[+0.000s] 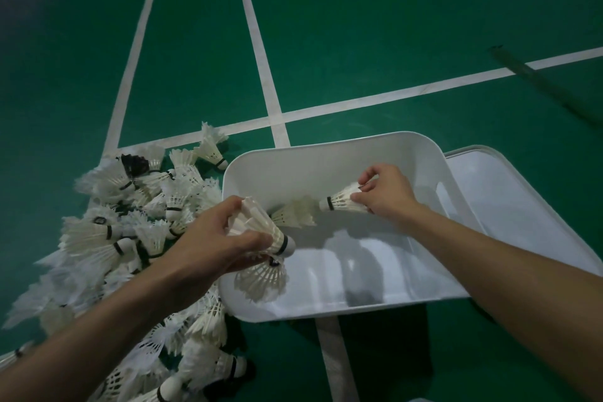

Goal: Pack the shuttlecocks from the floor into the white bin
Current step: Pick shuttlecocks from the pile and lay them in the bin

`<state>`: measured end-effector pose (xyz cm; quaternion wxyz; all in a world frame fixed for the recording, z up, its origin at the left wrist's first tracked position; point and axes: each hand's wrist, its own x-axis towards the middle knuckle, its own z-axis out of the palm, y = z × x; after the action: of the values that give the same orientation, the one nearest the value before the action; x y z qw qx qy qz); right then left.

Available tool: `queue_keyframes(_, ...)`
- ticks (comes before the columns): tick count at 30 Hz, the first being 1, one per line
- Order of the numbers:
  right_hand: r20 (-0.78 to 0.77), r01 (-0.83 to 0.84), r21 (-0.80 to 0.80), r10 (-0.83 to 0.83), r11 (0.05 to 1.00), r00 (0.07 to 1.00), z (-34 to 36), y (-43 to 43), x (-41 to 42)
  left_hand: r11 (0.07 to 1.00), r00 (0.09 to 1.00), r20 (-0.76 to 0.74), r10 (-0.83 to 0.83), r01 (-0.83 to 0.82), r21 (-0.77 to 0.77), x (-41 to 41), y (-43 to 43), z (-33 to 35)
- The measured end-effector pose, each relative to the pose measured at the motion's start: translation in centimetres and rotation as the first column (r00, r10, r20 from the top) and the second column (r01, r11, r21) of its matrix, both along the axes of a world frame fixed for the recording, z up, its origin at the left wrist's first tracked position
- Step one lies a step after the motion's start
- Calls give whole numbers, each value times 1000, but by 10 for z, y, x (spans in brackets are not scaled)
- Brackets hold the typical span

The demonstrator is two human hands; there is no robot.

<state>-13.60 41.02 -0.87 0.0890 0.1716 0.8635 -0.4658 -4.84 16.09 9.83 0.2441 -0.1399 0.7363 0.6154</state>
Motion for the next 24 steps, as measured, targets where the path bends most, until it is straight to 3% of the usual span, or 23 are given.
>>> queue_keyframes(3,39,-28,114,24,993,999,-9,-7,-7,1000,1000,-1,-11,11,-2,0,-1,-2)
queue_keyframes(7,83,-11,121,1,993,997,-24,-19,-16,1000,1000,8,-14,14,6,2,-5,-4)
queue_keyframes(15,167,-24,-49,32,999,985,-50,-46,-21,999,999,-31,-37,36,-29,0,-2,-5)
queue_keyframes(24,184,16,-185,19,983,983,-55,-62,-20,998,1000,11,-7,7,59,-1,-12,-4)
